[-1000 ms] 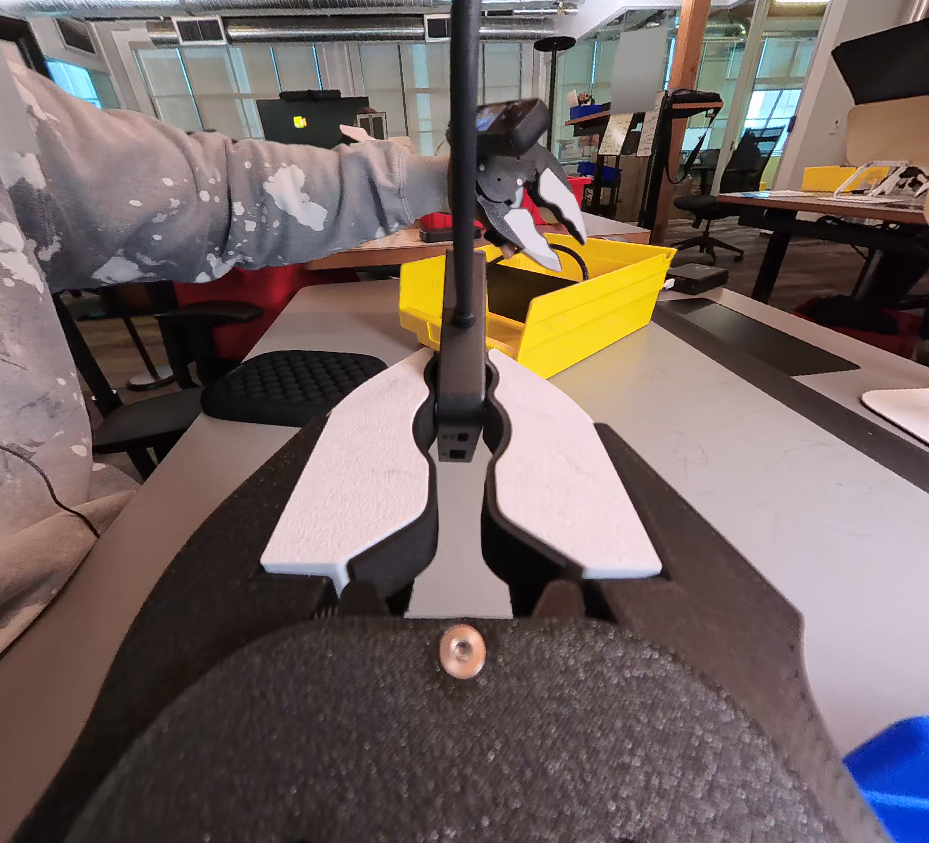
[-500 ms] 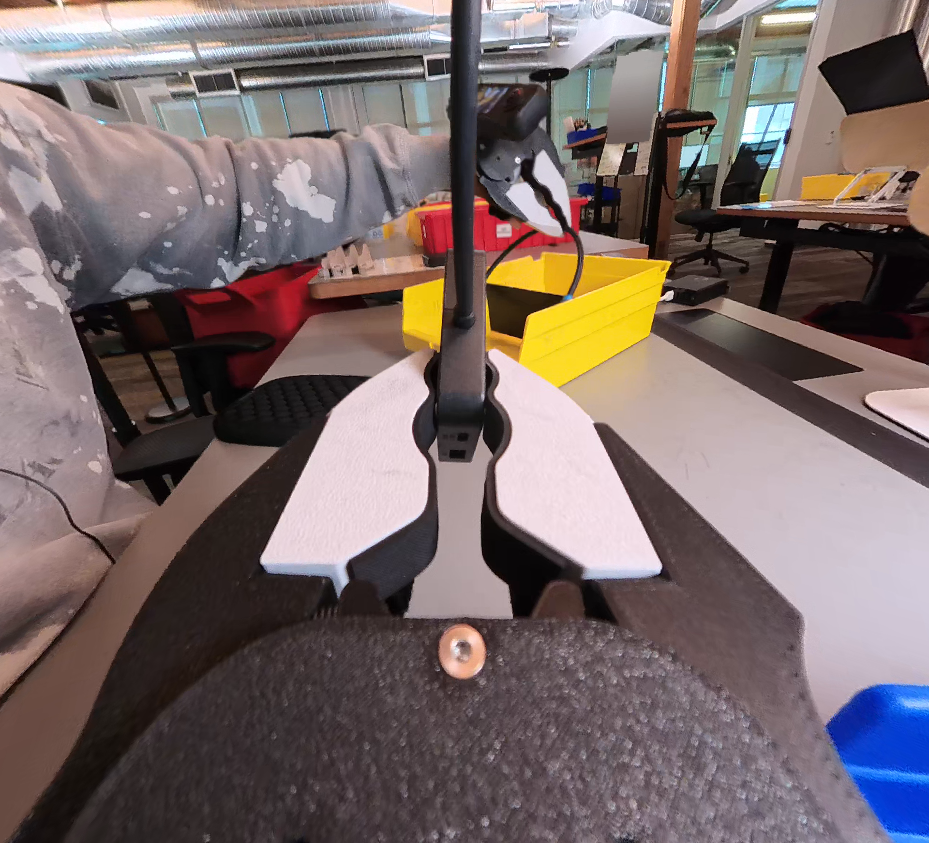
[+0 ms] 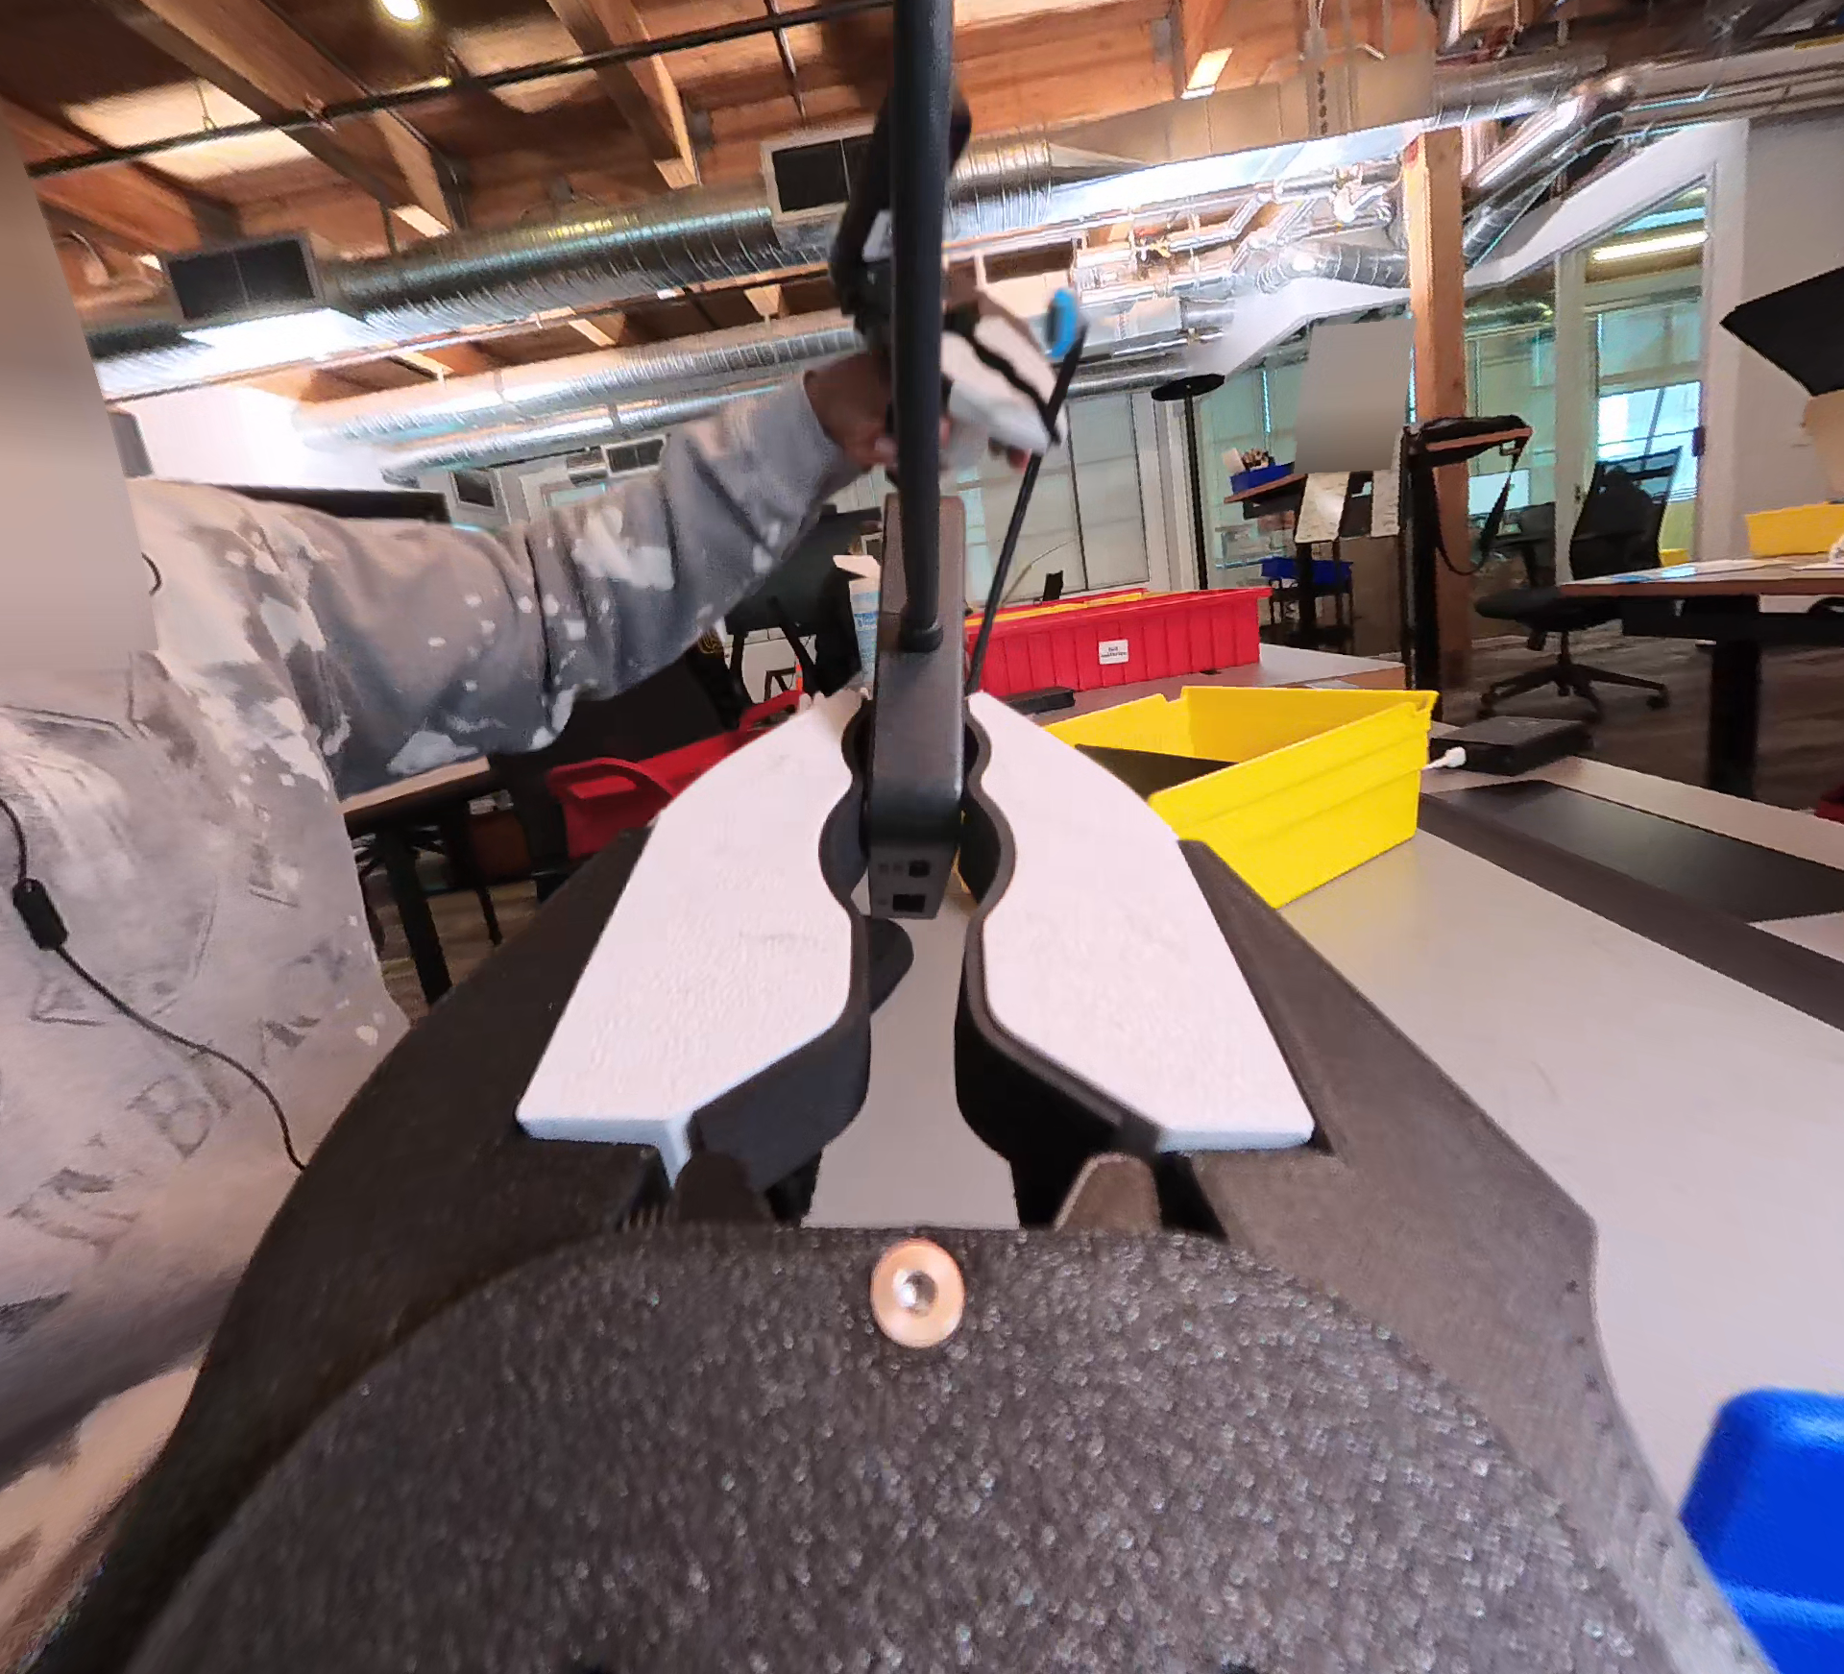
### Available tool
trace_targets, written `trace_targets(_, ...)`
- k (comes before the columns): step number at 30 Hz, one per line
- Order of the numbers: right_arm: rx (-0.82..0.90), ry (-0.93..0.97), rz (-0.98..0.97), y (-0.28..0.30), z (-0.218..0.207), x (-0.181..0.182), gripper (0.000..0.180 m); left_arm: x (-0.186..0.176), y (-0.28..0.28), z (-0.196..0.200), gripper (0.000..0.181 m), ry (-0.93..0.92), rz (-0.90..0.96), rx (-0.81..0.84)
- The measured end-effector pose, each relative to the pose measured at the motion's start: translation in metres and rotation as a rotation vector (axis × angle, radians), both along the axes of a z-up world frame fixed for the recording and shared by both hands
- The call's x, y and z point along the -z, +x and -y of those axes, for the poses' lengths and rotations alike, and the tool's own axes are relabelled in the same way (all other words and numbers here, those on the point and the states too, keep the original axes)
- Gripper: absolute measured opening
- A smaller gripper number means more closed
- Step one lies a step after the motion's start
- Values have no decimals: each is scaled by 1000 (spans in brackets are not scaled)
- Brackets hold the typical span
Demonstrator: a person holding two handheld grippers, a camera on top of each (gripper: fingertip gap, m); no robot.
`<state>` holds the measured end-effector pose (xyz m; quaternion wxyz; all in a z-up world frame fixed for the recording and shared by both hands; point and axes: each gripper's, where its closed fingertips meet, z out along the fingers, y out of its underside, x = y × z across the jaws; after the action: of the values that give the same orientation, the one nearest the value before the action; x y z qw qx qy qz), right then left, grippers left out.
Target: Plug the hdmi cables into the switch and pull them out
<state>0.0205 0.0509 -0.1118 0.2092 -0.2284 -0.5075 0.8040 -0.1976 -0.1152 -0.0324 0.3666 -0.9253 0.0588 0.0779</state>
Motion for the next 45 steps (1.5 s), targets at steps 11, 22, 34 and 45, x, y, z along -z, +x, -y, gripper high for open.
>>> trace_targets(11, 209, 34, 30, -4, -36, 14, 14, 227, 101, -57, 7, 75, 617, 0)
trace_targets(22, -45, -6, 22, 14, -15, 13, 14, 204, 197, -57, 27, 130, 370, 281)
trace_targets(34, -32, 6, 77, 6, -15, 24, 14, 275, 263, -64, 29, -30, 123, 380)
trace_targets(45, -48, 75, 99, 8, -8, 29, 14, 221, 230, -71, 7, 115, 328, 376)
